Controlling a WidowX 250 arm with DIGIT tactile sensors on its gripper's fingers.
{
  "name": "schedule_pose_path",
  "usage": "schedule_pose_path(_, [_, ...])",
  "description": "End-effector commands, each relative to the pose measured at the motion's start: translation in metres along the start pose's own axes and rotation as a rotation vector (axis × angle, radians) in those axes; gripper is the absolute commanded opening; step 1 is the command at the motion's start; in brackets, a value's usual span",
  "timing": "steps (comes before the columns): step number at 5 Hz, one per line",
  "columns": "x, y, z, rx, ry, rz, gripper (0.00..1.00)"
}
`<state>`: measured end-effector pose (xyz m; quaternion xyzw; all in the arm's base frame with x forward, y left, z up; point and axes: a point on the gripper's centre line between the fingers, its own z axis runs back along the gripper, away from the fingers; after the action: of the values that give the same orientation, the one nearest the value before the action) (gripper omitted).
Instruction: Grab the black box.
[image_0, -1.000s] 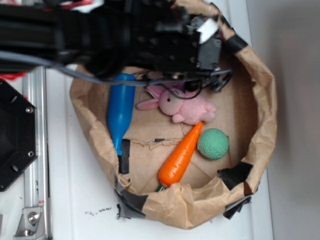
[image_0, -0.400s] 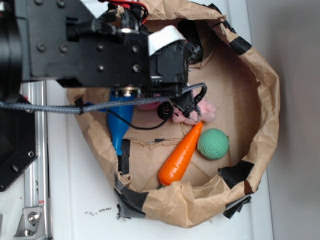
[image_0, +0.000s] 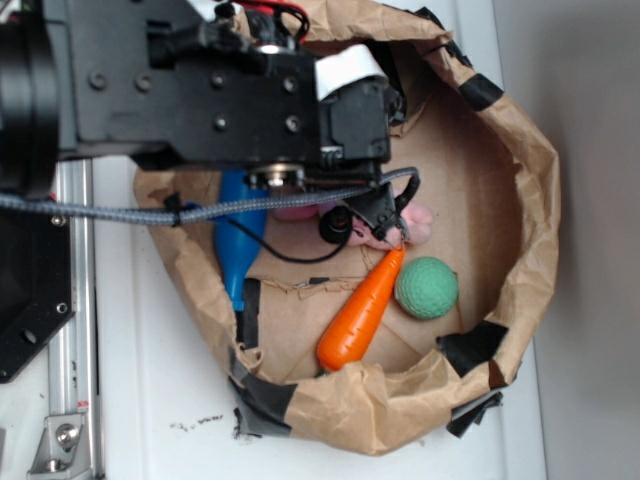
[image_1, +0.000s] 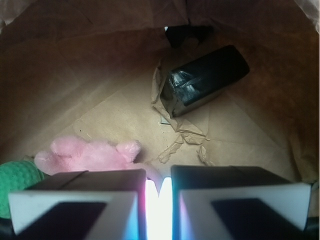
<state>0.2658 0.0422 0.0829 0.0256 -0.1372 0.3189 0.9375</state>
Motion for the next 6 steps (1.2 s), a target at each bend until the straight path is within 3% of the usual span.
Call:
schedule_pose_path(1, [0.029,0.021,-0.008,0.043,-0.053,0.072,1.0])
schedule_pose_path(3, [0.047,0.045,-0.026,0.113,-0.069,0.194,1.0])
schedule_pose_path(6, [0.075,0.041,-0.037,0.141,-0.095,0.256,1.0])
